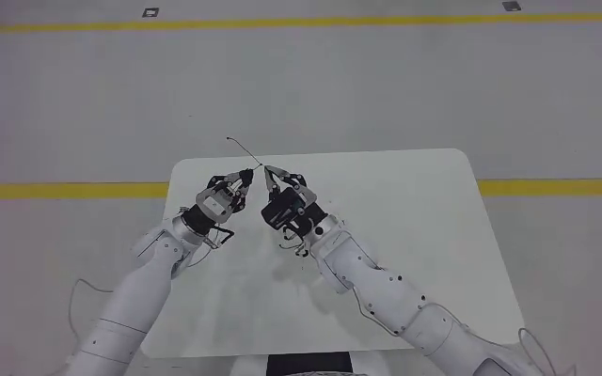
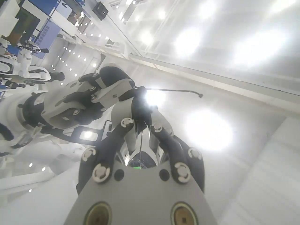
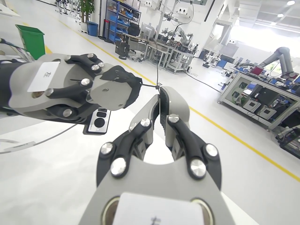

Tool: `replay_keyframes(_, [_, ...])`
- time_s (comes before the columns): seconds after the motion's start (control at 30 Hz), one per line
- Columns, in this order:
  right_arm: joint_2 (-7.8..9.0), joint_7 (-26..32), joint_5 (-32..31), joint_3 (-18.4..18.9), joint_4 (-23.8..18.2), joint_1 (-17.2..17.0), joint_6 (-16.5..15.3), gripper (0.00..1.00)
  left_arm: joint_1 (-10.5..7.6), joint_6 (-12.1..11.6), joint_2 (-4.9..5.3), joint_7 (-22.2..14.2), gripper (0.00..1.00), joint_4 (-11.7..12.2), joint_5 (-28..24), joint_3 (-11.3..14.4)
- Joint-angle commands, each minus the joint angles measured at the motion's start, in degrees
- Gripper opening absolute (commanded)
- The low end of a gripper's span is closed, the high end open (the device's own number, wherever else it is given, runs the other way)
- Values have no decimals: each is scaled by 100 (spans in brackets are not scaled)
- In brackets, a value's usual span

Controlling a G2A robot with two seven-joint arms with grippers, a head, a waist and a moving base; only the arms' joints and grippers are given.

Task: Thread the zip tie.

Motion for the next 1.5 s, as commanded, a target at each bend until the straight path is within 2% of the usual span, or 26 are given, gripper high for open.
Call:
replay_keyframes(0.0, [4,-17,0,10,18,-3,-10,0,0,0,0,0,0,0,0,0])
replay_keyframes(0.6, [223,56,0,250,-9,-148,33,0,0,0,0,0,0,0,0,0])
replay_keyframes(0.97, [412,203,0,562,-186,-337,153,0,0,0,0,0,0,0,0,0])
replay_keyframes(1.43, [581,289,0,637,-441,-490,194,0,0,0,0,0,0,0,0,0])
replay_keyframes(1.47, [584,277,0,639,-476,-508,155,15,0,0,0,0,0,0,0,0])
